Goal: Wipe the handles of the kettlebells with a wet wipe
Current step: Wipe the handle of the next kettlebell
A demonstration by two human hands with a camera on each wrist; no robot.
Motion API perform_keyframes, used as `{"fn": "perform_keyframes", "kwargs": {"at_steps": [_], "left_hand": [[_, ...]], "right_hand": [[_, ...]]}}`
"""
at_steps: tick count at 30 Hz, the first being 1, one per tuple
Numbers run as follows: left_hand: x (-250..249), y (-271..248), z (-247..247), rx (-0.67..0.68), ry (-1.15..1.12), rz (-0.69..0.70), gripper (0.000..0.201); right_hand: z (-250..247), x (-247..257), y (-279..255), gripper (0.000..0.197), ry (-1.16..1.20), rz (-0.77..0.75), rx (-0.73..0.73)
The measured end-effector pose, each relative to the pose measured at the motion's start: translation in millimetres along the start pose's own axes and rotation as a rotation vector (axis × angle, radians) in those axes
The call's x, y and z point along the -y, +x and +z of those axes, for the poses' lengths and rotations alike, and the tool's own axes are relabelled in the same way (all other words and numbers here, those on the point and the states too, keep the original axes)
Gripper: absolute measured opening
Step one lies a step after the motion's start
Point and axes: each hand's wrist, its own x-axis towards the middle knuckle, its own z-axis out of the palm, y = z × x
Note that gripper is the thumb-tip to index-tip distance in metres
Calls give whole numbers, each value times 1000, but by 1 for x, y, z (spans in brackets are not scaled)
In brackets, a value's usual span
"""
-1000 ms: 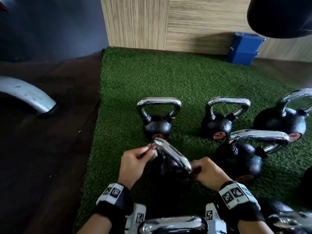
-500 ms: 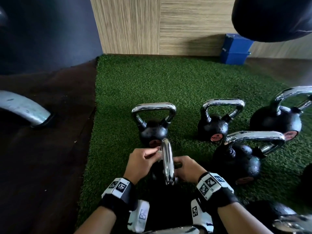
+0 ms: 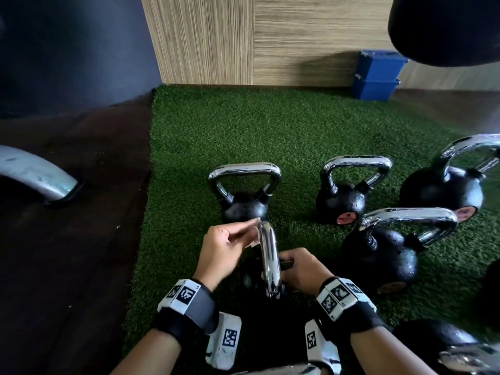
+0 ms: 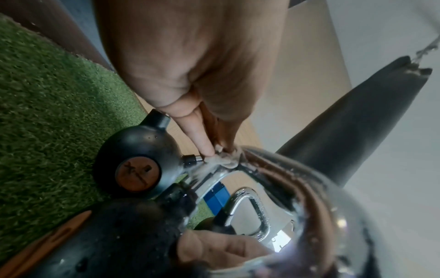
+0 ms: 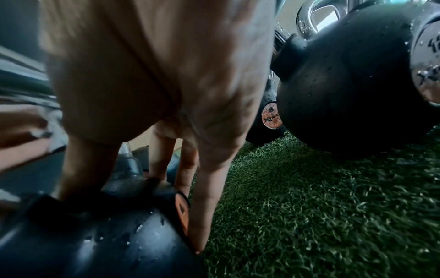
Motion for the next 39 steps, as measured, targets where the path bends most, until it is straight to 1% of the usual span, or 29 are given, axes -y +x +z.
{"fn": "perform_keyframes", "kwargs": {"at_steps": [2, 3, 4, 6, 7, 10, 12, 13, 15, 16, 17, 18, 19, 21, 22, 24, 26, 28, 31, 34, 36, 39], "left_hand": [[-1, -6, -1, 39, -67, 5, 41], [-1, -10, -3, 60, -55, 17, 38], [-2, -13, -5, 86, -37, 32, 34], [-5, -18, -9, 128, -33, 60, 29], [-6, -18, -10, 123, -43, 63, 28], [-9, -13, -7, 19, -44, 62, 29], [-9, -13, -5, 19, -112, -15, 26], [-7, -14, -6, 60, -148, -69, 26], [-5, -19, -10, 189, -189, -169, 33], [-5, -21, -12, 246, -186, -190, 37], [-6, -22, -14, 272, -159, -180, 40], [-7, -23, -16, 264, -114, -150, 40], [-9, -24, -17, 238, -87, -116, 38], [-9, -30, -15, 181, -131, -98, 28], [-7, -35, -13, 167, -174, -119, 24], [-2, -45, -9, 203, -231, -155, 17], [1, -52, -7, 246, -231, -143, 15], [2, -55, -7, 233, -221, -100, 15], [6, -62, -8, 217, -192, -57, 15], [11, -71, -10, 226, -91, -18, 20], [14, -75, -11, 208, -14, 39, 20], [20, -78, -9, 196, 30, 80, 20]], "right_hand": [[-1, -1, 0, 55, 7, 0, 5], [-1, -1, -1, 51, 15, 2, 11], [-1, -1, -1, 49, 18, -4, 19], [-2, -3, 1, 51, 5, -28, 30], [-1, -3, 2, 53, -2, -41, 34], [0, -6, 7, 60, -3, -35, 14], [0, -8, 9, 59, -22, -43, 5], [0, -8, 9, 56, -23, -53, 12], [-1, -8, 7, 49, -18, -67, 29], [-2, -8, 6, 46, -26, -74, 33], [-2, -8, 5, 45, -31, -81, 36], [-2, -7, 4, 46, -30, -87, 34], [-2, -7, 5, 47, -23, -91, 25], [-1, -5, 6, 48, -35, -99, 1], [-1, -3, 7, 44, -60, -104, -4], [-2, -2, 7, 30, -82, -107, 2], [-3, -3, 6, 19, -77, -102, -5], [-3, -4, 5, 15, -73, -105, -20], [-3, -2, 6, 16, -84, -101, -24], [-4, -1, 6, 16, -76, -99, -3], [-2, -1, 6, 19, -93, -100, -2], [-3, -2, 6, 18, -94, -99, -9]]}}
